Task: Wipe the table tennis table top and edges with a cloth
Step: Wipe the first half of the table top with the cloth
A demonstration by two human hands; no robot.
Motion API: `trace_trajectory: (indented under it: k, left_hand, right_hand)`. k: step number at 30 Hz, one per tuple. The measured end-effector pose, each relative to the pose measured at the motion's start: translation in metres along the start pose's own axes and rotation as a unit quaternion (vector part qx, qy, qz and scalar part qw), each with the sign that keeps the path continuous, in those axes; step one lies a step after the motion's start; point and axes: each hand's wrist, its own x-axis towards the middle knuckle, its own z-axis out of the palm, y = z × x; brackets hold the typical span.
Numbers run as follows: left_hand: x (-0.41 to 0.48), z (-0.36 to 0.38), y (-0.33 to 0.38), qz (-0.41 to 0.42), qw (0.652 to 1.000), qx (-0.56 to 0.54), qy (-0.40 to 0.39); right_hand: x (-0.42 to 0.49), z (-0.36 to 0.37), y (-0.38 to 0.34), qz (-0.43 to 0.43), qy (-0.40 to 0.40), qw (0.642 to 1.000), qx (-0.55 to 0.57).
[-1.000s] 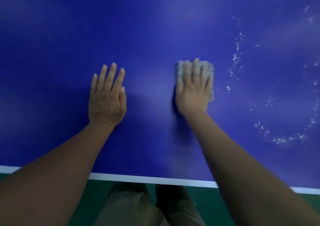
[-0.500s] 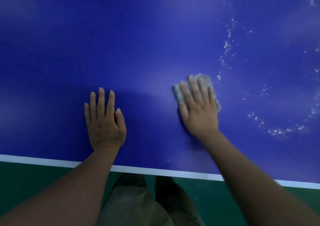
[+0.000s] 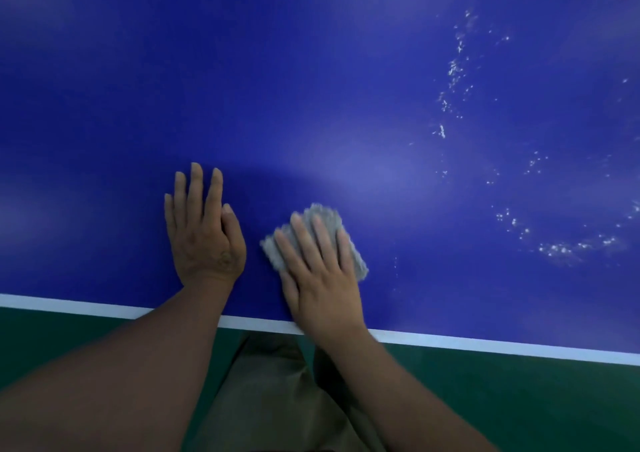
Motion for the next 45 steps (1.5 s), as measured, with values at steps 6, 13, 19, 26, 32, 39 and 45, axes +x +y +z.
trace_trajectory:
  k: [6,13,19,26,32,39,45]
  left_hand:
    - [0.0,0.001,0.001,-0.008,1.0,-0.001,-0.009]
    - [0.0,0.002,0.0,-0.007,1.0,-0.005,-0.006]
    - [-0.002,0.0,-0.001,0.004,1.0,-0.007,-0.003]
    - [-0.003,-0.005,0.001,0.005,1.0,-0.009,0.011]
    - [-0.006,-0.002,-0.003,0.011,1.0,-0.003,0.015]
    - [-0.008,-0.003,-0.002,0.016,1.0,0.002,0.018]
    - [-0.009,-0.005,0.003,0.012,1.0,0.014,0.001]
  right_hand:
    - [-0.047,-0.022,0.083,0.011,0.012,0.998,-0.053]
    - [0.042,-0.047,0.128,0.255,0.076,0.959,-0.096]
    - [0.043,-0.006,0.001,0.213,0.101,0.971,-0.035]
    - [-0.079,0.002,0.017,0.108,0.031,0.993,-0.044]
    - [-0.088,-0.052,0.136,0.242,0.025,0.966,-0.089]
    - [-0.046,-0.028,0.066,0.309,0.045,0.946,-0.092]
    - [-0.041,-0.007,0.012,0.098,0.025,0.994,-0.028]
